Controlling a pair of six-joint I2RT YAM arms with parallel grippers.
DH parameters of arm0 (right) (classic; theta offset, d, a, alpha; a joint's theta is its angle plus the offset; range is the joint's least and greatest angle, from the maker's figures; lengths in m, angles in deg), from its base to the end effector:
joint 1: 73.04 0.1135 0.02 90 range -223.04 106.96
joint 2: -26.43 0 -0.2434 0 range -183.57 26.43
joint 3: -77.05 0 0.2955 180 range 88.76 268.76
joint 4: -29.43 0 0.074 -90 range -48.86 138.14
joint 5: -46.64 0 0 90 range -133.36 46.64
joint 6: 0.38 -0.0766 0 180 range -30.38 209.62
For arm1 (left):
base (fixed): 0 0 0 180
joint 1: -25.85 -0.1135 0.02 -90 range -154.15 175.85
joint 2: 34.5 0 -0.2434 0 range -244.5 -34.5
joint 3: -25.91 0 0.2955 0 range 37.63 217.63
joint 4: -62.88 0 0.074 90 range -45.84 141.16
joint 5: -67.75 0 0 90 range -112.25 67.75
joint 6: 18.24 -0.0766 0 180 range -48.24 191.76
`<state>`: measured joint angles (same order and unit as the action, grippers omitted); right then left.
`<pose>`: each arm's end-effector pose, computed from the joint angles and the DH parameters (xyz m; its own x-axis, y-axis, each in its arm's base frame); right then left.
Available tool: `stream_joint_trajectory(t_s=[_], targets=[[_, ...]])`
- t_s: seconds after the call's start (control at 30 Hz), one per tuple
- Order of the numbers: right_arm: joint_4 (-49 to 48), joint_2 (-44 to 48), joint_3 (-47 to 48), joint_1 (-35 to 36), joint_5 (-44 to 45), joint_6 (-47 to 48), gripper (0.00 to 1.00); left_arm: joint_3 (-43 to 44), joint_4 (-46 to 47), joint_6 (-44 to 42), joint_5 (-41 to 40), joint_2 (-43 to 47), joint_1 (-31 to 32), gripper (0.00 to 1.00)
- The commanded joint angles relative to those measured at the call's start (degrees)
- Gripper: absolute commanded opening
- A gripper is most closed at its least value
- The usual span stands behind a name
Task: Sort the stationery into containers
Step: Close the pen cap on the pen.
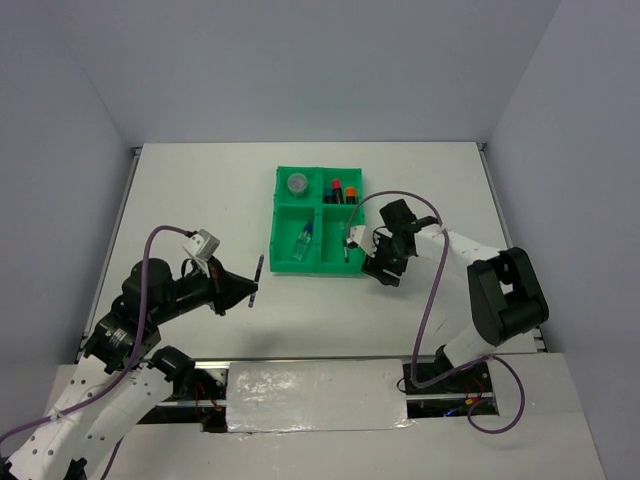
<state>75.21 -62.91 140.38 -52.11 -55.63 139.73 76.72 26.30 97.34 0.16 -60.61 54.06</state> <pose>0.3017 0.1328 0.0859 -0.2536 -0.8997 -0.3553 -0.9444 0.3097 -0.1103 0.1727 -0.1258 0.3143 -0.4943 -0.1878 -0.8488 0.6124 0.6178 -0.4933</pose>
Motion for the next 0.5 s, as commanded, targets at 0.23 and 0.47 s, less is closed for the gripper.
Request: stream_joint_trajectory(t_s=[0.23,0.47], targets=[[-0.22,-4.88,0.95,-1.24,-3.46,0.87,0.61,0.72,1.75,-1.06,0.97,1.15,-0.26,0.0],[0.38,-6.81,1.65,-0.8,-3.46,0.96,0.32,0.9,1.48,-1.15,0.79,1.5,-0.26,0.0]])
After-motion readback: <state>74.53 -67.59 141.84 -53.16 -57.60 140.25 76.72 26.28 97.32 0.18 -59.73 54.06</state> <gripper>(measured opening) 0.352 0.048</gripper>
